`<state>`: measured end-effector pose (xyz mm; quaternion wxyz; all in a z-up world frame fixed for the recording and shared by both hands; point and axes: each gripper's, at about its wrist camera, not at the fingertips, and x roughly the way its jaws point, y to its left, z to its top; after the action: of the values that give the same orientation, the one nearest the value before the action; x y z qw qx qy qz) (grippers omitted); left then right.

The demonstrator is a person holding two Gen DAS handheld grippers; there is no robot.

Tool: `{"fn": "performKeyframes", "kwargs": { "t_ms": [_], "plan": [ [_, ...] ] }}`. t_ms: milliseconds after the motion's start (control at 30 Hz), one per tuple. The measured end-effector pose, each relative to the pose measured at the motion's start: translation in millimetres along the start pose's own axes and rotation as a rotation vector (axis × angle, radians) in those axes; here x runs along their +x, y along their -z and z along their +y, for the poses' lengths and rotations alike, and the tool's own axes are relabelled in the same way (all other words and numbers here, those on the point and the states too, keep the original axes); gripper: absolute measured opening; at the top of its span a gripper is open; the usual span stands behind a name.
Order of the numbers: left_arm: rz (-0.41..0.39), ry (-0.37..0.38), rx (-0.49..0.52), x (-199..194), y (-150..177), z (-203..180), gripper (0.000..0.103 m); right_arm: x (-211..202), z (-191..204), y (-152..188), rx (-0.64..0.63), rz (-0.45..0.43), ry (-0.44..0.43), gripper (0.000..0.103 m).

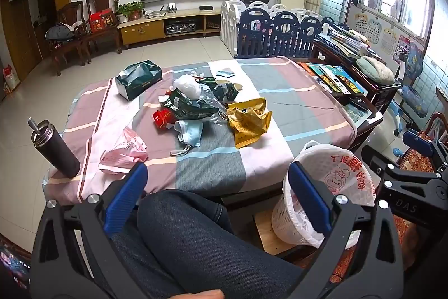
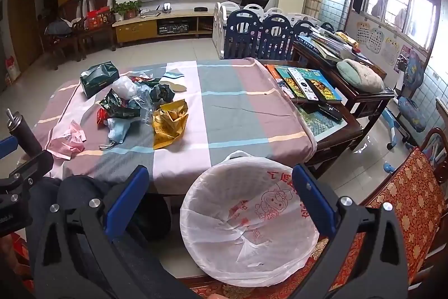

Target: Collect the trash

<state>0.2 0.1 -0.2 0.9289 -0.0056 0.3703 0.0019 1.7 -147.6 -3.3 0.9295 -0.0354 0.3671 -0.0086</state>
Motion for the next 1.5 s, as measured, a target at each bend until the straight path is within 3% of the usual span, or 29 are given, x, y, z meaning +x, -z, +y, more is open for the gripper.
{"fn": "performKeyframes", "kwargs": {
  "t_ms": [1500],
  "plan": [
    [0.001, 0.003, -0.002, 0.1, 0.0, -0.2, 0.1, 3.6, -0.6, 2.6, 0.014, 0.016, -0.005, 0.1]
  ]
}}
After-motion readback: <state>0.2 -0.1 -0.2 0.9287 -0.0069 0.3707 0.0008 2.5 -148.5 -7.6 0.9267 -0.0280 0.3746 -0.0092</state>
